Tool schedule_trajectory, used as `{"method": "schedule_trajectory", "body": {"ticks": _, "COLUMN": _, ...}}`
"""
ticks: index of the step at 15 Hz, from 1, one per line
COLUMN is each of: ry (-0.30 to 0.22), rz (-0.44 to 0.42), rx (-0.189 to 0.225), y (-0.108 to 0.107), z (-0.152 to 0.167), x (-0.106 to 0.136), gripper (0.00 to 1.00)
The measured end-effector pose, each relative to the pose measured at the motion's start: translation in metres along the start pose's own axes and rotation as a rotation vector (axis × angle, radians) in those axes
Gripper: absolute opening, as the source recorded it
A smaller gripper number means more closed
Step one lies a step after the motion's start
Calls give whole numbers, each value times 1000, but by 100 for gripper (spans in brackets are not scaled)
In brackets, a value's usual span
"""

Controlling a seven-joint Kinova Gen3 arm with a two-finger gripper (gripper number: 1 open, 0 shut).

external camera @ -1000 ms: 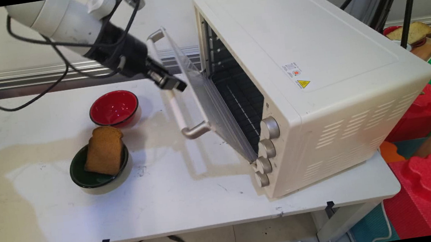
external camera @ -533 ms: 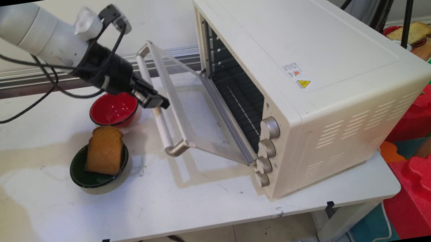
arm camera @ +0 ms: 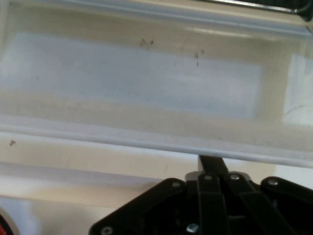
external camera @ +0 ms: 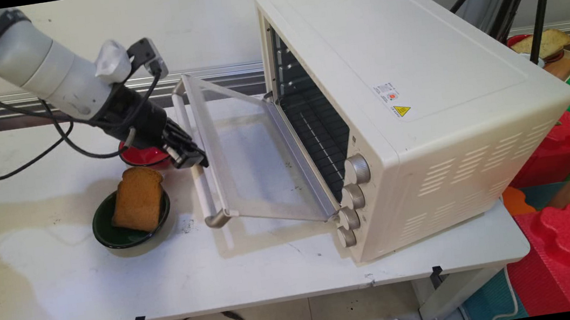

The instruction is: Open the oven

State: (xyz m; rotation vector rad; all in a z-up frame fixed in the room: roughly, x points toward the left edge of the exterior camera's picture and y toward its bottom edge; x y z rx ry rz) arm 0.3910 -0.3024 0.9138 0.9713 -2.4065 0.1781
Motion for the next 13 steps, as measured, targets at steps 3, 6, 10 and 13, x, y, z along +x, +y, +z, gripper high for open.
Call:
{"method": "schedule_trajectory", "body": {"ticks": 3, "ry": -17, "rz": 14, "rx": -1, "y": 0, "z": 5, "x": -7, "gripper": 0}}
{"method": "schedule_trajectory", "body": {"ticks": 6, "ry": -32, "rz": 27, "rx": 0, "y": -1, "z": 11, "x": -14, "gripper": 0}}
{"method": "schedule_trajectory", "body": {"ticks": 10, "ry": -42, "rz": 44, "rx": -1, "y": 0, "z": 17, "x": -20, "gripper": 0}}
{"method": "schedule_trajectory", "body": {"ticks": 13, "ry": -40, "rz": 57, "rx": 1, "y": 0, "z": 19, "x": -23, "gripper": 0}}
